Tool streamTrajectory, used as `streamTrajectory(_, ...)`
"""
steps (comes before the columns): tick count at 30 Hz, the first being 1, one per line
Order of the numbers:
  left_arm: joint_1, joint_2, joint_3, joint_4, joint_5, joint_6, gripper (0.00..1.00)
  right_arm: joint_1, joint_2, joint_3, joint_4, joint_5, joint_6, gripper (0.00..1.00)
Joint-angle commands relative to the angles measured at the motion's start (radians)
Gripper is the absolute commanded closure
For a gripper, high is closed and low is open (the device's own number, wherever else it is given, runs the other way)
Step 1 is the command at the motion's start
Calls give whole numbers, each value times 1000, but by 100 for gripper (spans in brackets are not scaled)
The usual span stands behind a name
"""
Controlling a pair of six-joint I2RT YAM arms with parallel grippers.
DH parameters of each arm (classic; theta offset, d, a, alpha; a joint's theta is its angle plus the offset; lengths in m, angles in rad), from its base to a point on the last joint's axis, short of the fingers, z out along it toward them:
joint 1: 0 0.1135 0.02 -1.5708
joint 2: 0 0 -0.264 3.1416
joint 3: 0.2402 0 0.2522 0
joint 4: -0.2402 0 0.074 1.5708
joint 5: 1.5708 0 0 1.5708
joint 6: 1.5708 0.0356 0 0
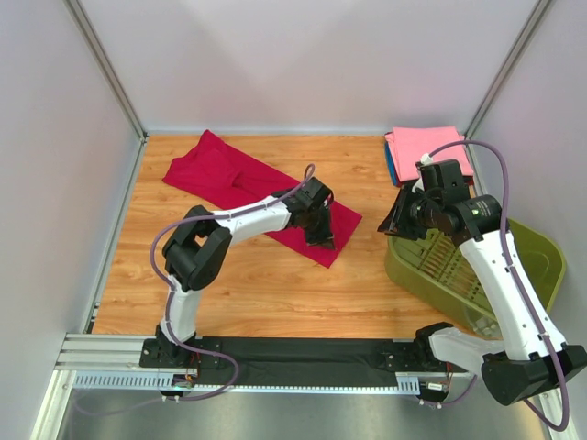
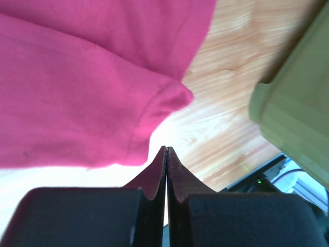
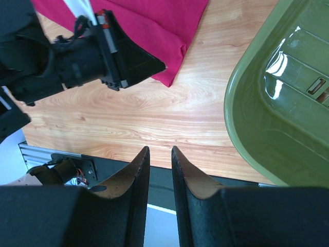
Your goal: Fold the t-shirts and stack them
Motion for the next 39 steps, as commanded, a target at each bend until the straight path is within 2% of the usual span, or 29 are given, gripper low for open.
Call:
streamTrajectory(1,20,-85,17,-24,-37,-7,100,3,-10,20,13,9,19,75)
streamTrajectory(6,40,-80,-82,60,18,-61,100,3,-10,33,-1,12,13,75)
streamTrajectory(17,35,-5,-109,63,58,-50,100,3,-10,26,-7,23,8,74)
streamTrajectory(21,12,-22,-163,8,37,-48,100,3,-1,28,5,17,12,74)
streamTrajectory(28,9,-115,-345,20,43,-71,100,3,10,11,30,-1,19,73)
streamTrajectory(33,7,-183,-425,-110,-19,-62,100,3,4,-18,42,0,19,72)
streamTrajectory(39,4,-411,-623,-179,-43,-90,100,35,28,-70,30,-15,-20,69)
